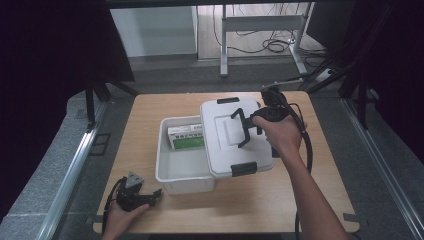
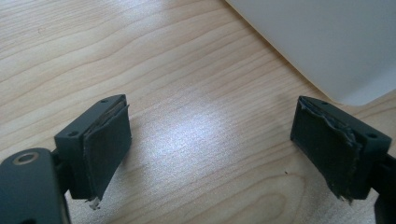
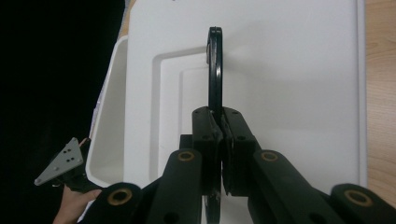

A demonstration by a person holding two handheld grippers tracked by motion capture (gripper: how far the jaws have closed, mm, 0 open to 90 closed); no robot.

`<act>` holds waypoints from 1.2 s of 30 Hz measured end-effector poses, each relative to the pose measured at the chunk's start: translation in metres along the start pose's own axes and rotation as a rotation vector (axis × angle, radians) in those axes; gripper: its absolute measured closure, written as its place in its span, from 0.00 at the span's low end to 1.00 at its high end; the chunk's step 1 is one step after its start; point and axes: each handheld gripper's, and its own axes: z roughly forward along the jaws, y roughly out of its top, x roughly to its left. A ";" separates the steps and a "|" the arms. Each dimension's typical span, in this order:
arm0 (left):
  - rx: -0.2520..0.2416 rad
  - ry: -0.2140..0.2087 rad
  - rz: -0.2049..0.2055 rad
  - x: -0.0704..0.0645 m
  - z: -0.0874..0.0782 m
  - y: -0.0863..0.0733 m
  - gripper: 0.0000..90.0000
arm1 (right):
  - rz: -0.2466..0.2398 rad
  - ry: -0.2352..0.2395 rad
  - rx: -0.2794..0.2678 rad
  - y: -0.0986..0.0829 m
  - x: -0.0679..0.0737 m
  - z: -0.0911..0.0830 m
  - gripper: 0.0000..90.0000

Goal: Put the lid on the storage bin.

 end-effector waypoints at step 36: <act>-0.003 -0.003 0.010 0.001 0.001 0.000 0.13 | 0.007 0.035 0.052 0.011 0.059 0.045 0.95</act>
